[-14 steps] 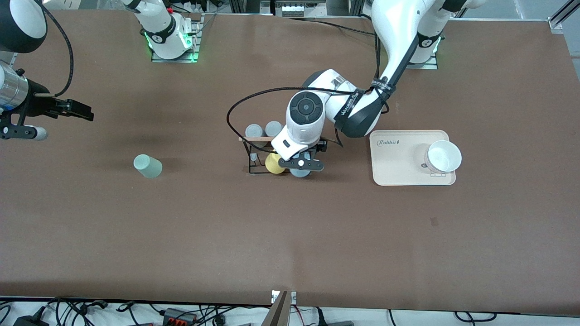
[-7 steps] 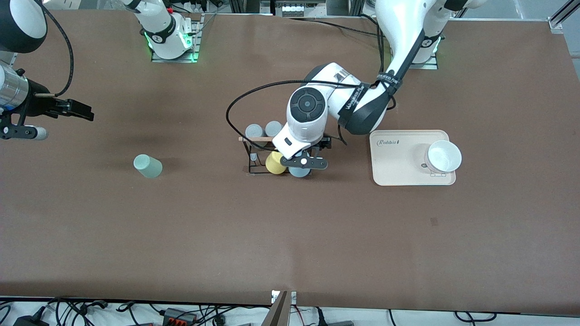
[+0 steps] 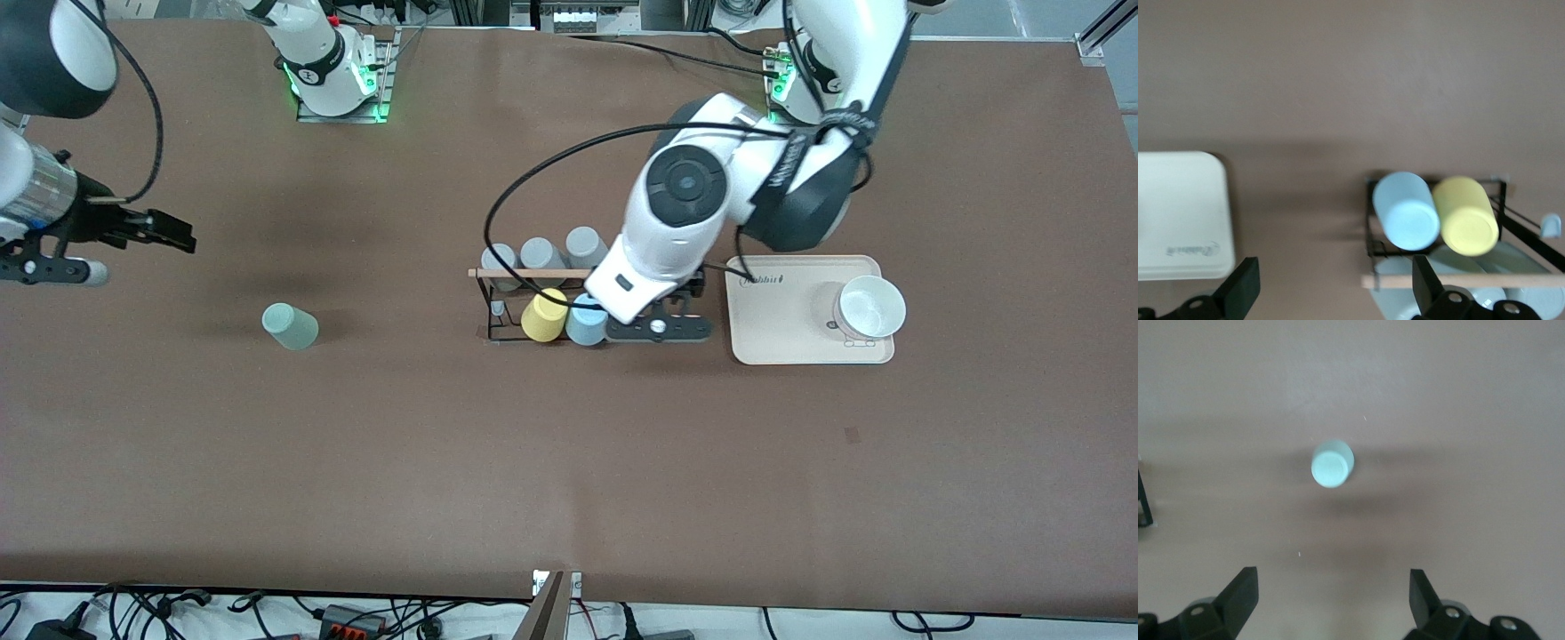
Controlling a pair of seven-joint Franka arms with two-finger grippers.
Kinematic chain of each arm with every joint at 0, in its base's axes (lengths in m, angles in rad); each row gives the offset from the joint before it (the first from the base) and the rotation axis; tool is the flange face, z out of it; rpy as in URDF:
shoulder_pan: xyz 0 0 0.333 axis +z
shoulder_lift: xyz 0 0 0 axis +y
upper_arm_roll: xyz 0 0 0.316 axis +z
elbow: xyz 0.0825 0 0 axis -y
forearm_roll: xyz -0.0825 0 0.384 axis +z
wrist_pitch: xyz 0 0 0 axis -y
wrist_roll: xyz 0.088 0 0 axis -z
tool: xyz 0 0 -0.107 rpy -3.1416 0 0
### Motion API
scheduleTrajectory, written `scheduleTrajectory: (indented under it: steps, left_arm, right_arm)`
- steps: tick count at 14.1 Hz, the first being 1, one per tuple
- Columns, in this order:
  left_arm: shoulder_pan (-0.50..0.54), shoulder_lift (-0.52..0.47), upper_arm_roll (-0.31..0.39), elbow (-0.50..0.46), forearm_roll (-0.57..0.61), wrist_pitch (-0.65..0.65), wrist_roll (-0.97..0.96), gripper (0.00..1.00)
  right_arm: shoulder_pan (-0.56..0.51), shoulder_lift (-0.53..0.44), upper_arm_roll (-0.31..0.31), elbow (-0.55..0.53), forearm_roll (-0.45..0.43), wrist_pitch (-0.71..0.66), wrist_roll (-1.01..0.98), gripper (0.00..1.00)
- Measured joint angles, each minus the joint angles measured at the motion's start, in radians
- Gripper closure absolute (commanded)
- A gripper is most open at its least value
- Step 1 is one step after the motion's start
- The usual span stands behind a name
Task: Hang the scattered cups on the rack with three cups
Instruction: 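Open the left gripper and withdraw while the right gripper reaches the green cup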
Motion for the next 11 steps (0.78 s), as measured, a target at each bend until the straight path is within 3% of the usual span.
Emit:
scheduleTrajectory:
  steps: [3,6,11]
  left_arm:
    - [0.072,-0.041,0.004,0.0,0.094,-0.011,0.025,0.0]
    - [0.175,-0.043,0.008,-0.002,0.116,-0.013,0.084,0.0]
    - [0.37,-0.087,0.011,0.0,0.118,-0.028,0.266,0.0]
  right_arm:
    - [0.03,0.0,0.001,-0.1,0.0,0.162,0.0,0.0]
    - [0.034,0.024,0.001,-0.195,0.0,0.328,0.0,0.0]
    - [0.037,0.157,0.001,-0.216,0.0,0.513,-0.002,0.0]
